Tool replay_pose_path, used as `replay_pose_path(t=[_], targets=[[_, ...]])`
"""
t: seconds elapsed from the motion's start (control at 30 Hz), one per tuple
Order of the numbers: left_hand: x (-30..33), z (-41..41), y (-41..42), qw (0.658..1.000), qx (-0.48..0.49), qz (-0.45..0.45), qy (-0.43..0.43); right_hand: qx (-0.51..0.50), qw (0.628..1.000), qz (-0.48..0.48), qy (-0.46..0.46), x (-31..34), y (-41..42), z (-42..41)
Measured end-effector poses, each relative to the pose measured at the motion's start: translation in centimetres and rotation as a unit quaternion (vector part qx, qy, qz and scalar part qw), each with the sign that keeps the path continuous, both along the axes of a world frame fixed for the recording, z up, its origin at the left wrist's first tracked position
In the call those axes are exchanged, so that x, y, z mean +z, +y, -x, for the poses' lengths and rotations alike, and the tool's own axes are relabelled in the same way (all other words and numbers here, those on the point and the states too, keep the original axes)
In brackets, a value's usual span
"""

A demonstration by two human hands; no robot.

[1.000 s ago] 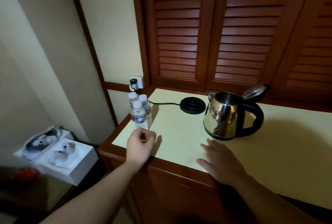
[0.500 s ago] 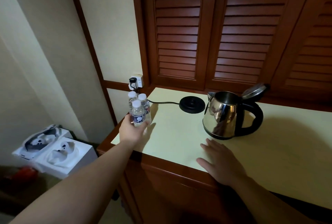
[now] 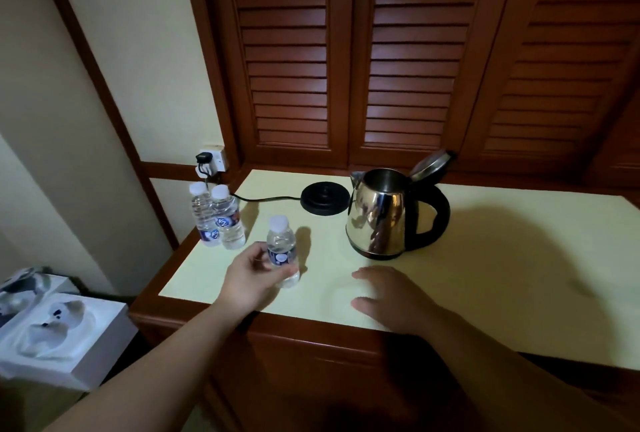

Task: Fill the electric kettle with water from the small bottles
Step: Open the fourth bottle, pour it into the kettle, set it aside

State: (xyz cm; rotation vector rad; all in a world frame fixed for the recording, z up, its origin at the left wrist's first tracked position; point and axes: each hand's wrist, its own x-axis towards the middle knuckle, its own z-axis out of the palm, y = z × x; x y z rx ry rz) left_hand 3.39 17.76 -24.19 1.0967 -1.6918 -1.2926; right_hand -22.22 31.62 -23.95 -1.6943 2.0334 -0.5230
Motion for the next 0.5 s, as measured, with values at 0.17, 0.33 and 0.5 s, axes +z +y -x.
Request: replay_pose_path(t=[0.17, 0.33, 0.5], targets=[[-0.8, 3.4, 1.1, 0.997, -0.077, 0.001, 0.031, -0.051, 0.993, 0.084, -0.067, 3.7, 0.4, 0.9], [-1.1, 6.8, 2.4, 0.990, -0.140, 0.008, 0.022, -0.041, 0.984, 0.158, -0.069, 7.8, -0.3, 0.2], [-0.8, 9.2, 3.6, 0.981, -0.185, 0.060, -0.014, -0.060, 0.982, 0.181, -0.014, 9.9, -1.3, -0.6]])
